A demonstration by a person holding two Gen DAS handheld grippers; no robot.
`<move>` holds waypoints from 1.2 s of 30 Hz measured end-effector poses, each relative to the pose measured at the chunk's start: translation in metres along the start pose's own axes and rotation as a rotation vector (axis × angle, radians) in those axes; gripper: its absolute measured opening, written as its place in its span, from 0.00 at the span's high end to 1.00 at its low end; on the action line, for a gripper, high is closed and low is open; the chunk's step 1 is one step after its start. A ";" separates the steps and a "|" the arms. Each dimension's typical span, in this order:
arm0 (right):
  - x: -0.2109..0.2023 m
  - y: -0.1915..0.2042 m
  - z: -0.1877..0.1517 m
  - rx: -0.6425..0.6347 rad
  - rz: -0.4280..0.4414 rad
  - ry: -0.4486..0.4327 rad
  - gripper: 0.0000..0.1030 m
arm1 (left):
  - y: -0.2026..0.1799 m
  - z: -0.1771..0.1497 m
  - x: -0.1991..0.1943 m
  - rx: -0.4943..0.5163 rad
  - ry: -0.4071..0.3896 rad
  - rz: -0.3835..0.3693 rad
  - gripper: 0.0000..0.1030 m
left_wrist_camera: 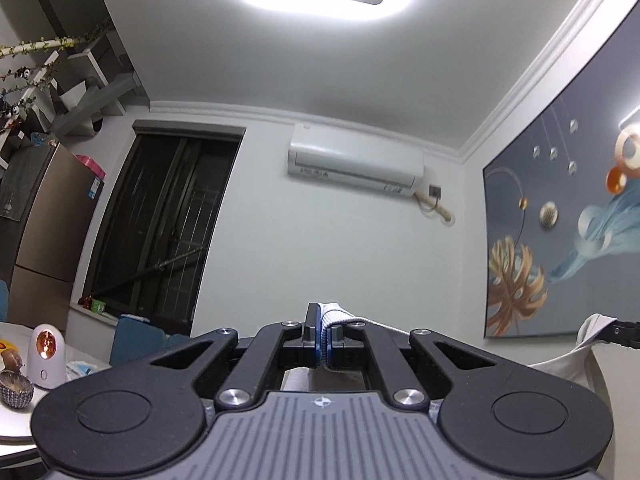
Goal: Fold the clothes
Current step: 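Lift the T-shirt high with both tools, shaking it out, then lower the T-shirt flat onto the bed and open both tools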
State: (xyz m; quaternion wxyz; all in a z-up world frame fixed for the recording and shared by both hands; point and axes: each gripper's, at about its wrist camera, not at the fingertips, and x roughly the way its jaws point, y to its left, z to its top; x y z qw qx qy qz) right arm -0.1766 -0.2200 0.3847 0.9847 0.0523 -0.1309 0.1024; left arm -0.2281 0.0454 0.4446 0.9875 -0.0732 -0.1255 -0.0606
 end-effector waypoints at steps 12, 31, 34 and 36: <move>0.176 -0.060 -0.187 0.061 -0.112 0.277 0.95 | 0.050 -0.219 0.243 0.012 0.335 0.095 0.97; 0.510 -0.240 -0.650 0.105 -0.235 0.714 0.95 | 0.137 -0.744 0.628 0.084 0.795 0.166 0.96; 0.521 -0.253 -0.702 0.154 -0.242 0.790 0.95 | 0.142 -0.765 0.629 0.078 0.840 0.175 0.96; 0.523 -0.257 -0.724 0.177 -0.242 0.829 0.94 | 0.145 -0.779 0.630 0.075 0.870 0.181 0.96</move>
